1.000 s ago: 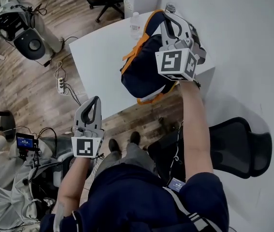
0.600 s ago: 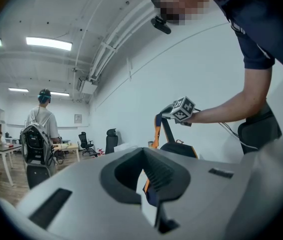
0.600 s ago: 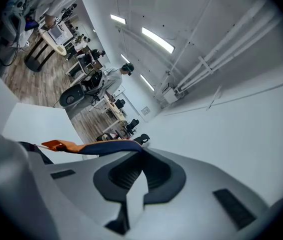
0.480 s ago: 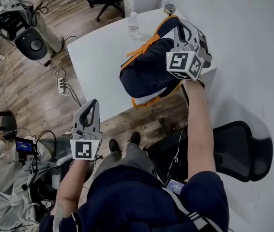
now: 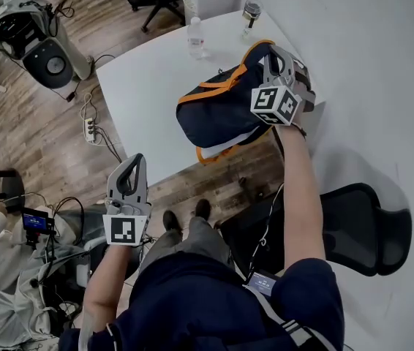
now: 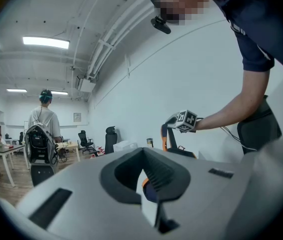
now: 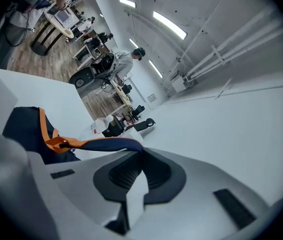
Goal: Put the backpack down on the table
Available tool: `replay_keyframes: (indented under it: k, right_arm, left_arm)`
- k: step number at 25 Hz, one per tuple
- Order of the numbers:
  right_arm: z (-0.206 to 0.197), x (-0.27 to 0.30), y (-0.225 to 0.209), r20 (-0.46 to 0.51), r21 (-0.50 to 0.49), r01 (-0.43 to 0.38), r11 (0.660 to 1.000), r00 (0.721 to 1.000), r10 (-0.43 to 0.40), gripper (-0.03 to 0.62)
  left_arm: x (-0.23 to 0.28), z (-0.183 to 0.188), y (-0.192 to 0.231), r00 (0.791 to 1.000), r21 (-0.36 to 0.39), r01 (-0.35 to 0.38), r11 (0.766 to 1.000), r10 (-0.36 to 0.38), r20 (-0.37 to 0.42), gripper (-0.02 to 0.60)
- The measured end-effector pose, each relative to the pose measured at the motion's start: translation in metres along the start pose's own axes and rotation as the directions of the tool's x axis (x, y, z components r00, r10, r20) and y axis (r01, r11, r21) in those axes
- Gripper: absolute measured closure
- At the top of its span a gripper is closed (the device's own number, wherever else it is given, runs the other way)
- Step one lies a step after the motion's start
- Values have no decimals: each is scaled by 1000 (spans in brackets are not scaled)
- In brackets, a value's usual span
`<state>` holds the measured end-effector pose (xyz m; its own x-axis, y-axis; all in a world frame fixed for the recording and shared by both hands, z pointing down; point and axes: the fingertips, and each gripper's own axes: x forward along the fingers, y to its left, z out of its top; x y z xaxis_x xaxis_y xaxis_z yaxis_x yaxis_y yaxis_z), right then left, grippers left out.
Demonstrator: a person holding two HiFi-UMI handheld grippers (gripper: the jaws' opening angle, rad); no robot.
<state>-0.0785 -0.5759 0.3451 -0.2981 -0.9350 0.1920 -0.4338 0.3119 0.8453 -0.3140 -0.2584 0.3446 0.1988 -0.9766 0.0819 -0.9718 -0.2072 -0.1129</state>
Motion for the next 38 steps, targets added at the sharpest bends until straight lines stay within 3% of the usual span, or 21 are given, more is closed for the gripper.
replay_keyframes:
  k: [6,12,22,29,35,38]
  right_arm:
    - [-40,-4,31,-102,-7,-47,999,994,46,585]
    - [-69,2,58,-139,-36,-110,993,985,104,585]
    - [-106,13,111,-143,21,-227,974,963,228,585]
    - [-108,21,142,-200,32,-357,933,913,356,585]
    - [-120,22,171,-222,38,-413,910,884,411,583]
    - [-107,21,179,-236,39,-449,893,864,445,583]
  left_arm:
    - [-15,-6,-5,1000,-7,-5,1000,5,-11,578]
    - [-13,-9,-15,1000,3,-2,1000,2,-20,578]
    - [-5,-27,-26,999,12,-19,1000,19,-40,578]
    - [3,-21,-3,997,2,1,1000,-1,-72,578]
    - [8,-31,-3,997,-7,-5,1000,5,-77,578]
    - [4,-22,9,997,-16,-2,1000,0,-82,578]
